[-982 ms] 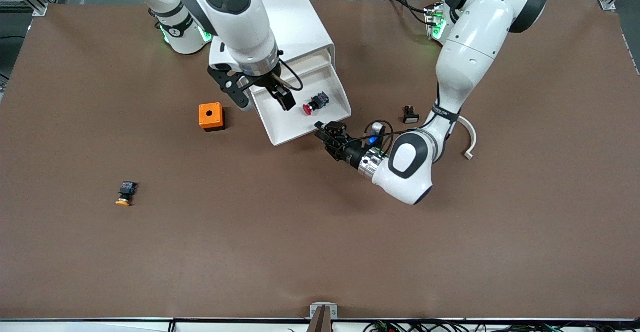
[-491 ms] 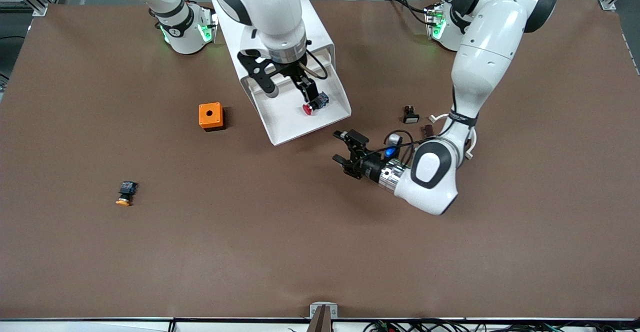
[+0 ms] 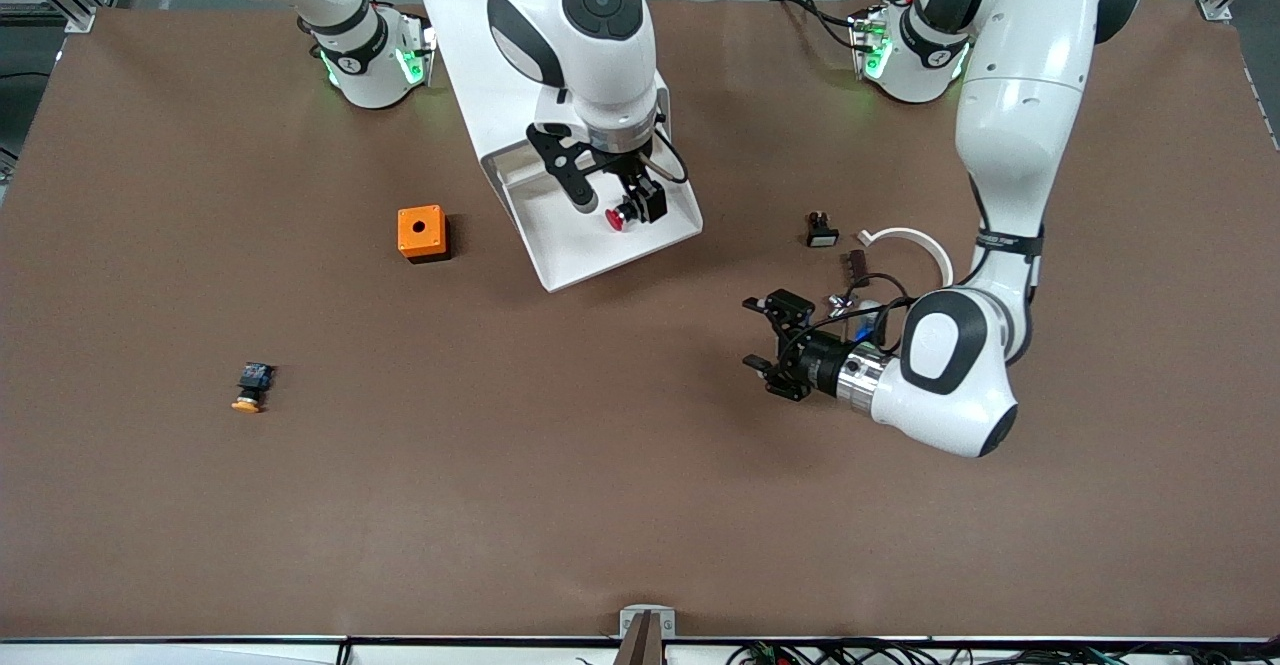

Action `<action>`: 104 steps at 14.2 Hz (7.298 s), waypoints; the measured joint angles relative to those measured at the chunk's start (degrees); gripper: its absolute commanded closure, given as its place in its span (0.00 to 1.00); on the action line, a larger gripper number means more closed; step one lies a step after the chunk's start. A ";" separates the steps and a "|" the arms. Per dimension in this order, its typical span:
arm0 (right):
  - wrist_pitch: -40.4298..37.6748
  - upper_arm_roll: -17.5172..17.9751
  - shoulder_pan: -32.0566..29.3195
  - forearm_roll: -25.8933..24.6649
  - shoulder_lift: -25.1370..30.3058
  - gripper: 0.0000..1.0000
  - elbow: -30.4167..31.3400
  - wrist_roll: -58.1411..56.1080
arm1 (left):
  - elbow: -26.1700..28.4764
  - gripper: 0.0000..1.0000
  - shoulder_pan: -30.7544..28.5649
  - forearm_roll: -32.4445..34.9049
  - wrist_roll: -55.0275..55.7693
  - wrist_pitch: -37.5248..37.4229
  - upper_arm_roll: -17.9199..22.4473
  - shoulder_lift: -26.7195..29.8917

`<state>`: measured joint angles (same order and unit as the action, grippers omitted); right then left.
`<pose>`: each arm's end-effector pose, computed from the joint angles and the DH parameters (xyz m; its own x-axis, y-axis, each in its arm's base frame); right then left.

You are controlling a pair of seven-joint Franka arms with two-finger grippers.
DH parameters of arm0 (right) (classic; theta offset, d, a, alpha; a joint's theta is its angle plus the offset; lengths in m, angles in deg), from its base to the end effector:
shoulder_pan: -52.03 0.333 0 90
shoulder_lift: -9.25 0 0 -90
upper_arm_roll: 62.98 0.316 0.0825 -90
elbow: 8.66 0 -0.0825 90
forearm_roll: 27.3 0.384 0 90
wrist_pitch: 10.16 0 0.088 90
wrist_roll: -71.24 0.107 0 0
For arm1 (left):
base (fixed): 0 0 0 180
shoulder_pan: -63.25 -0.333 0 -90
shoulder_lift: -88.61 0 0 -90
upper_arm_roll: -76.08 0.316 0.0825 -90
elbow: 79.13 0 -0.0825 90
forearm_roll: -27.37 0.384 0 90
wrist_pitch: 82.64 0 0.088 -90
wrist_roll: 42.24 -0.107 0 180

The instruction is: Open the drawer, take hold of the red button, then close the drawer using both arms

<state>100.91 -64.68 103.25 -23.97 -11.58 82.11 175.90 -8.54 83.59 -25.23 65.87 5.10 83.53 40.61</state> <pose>0.4263 0.5090 0.4267 0.5549 -0.8310 -0.0397 -0.8310 -0.5559 0.0201 0.6615 -0.2663 0.2677 -0.4384 0.7771 -0.4515 0.7420 0.0294 -0.6698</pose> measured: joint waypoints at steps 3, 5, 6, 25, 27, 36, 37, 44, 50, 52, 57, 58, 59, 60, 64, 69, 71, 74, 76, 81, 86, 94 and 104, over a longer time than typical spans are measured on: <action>3.02 -0.01 1.15 -0.02 -1.62 0.00 1.57 1.00 | -0.08 0.00 -0.34 8.26 -6.91 -0.51 0.10 3.36; 3.40 0.00 1.84 -0.02 -2.26 0.00 2.39 1.04 | -0.08 0.00 -0.35 13.17 -11.37 -0.61 0.17 4.93; 3.40 -0.01 2.22 -0.04 -2.52 0.00 2.66 1.04 | -0.08 0.00 -0.33 15.59 -14.11 -0.61 0.19 5.48; 3.45 -0.01 4.18 -1.34 -4.95 1.00 3.03 -0.76 | 1.31 0.00 10.03 39.84 -57.63 15.96 -0.21 12.11; 3.41 -0.17 4.17 -1.35 -4.95 1.00 2.89 -0.95 | 2.91 0.00 11.54 39.86 -57.63 19.70 -0.26 11.67; -9.35 -1.82 -7.27 -1.34 -2.14 1.00 -6.38 -27.32 | 11.72 0.00 19.94 39.86 -53.97 34.02 -0.69 10.30; -9.64 -1.92 -10.26 -1.33 -1.63 1.00 -6.35 -32.82 | 12.09 0.00 21.25 39.86 -52.78 34.02 -0.80 10.30; -2.96 -2.29 -29.36 -1.39 -0.94 1.00 2.17 -69.42 | 14.28 0.00 30.34 39.86 -45.55 34.00 -1.15 10.07; 3.15 -2.31 -39.87 -2.61 -0.54 1.00 7.96 -87.20 | 15.26 0.00 37.14 39.88 -38.77 31.82 -2.10 10.27; 7.43 -2.30 -41.74 -3.61 -0.52 1.00 10.80 -89.75 | 15.26 0.00 37.51 39.88 -36.22 30.59 -4.35 10.72; 17.33 -2.26 -43.97 -4.68 -0.53 1.00 17.10 -91.03 | 15.28 0.00 37.57 39.88 -33.73 27.48 -7.73 12.90; 18.86 -2.27 -44.37 -4.68 -0.54 1.00 18.14 -91.05 | 15.31 0.00 37.57 39.88 -33.56 27.23 -8.16 13.22; 20.98 -2.27 -44.76 -4.69 -0.57 1.00 19.49 -91.13 | 15.35 0.00 37.61 39.95 -33.37 27.10 -8.53 13.36; 23.32 -2.27 -45.04 -4.70 -0.65 1.00 21.03 -91.24 | 15.40 0.00 37.70 40.00 -33.29 27.09 -8.64 13.35; 27.65 -2.26 -45.68 -4.92 -2.13 1.00 24.32 -91.29 | 15.66 0.00 38.54 40.29 -33.26 27.10 -8.61 13.33; 29.92 -2.26 -46.70 -7.16 -3.94 1.00 24.38 -91.30 | 15.68 0.00 38.74 40.58 -33.27 27.10 -8.52 13.33; 31.32 -2.26 -47.77 -8.39 -4.66 1.00 24.40 -91.34 | 15.71 0.00 38.76 40.58 -33.28 27.10 -8.46 13.33; 32.24 -2.26 -48.71 -9.09 -5.60 0.00 24.40 -91.46 | 15.73 0.00 39.08 40.58 -33.28 27.10 -7.55 13.37; 32.34 -2.18 -48.74 -9.10 -5.63 0.00 24.34 -91.49 | 15.65 0.00 39.56 41.20 -33.28 27.10 -5.93 13.47; 31.08 -1.89 -48.73 -9.15 -5.21 0.00 23.74 -92.02 | 15.60 0.00 37.71 44.70 -33.77 27.10 -2.97 13.69; 12.48 -1.48 -48.72 -9.16 1.71 0.00 18.28 -93.59 | 14.79 0.00 31.41 47.54 -36.02 27.15 -1.83 14.34; -26.30 -1.39 -48.78 -8.92 10.32 0.00 -0.76 -102.44 | 14.32 0.00 18.04 54.13 -37.29 27.08 -1.12 20.08; -32.80 -1.66 -51.94 -8.44 15.49 0.00 -10.12 -108.49 | 14.08 0.00 0.34 54.19 -63.90 12.70 -1.18 34.02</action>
<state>68.11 -66.34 51.31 -32.41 3.91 72.00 67.41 5.53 83.93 28.96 1.96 17.80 82.35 74.62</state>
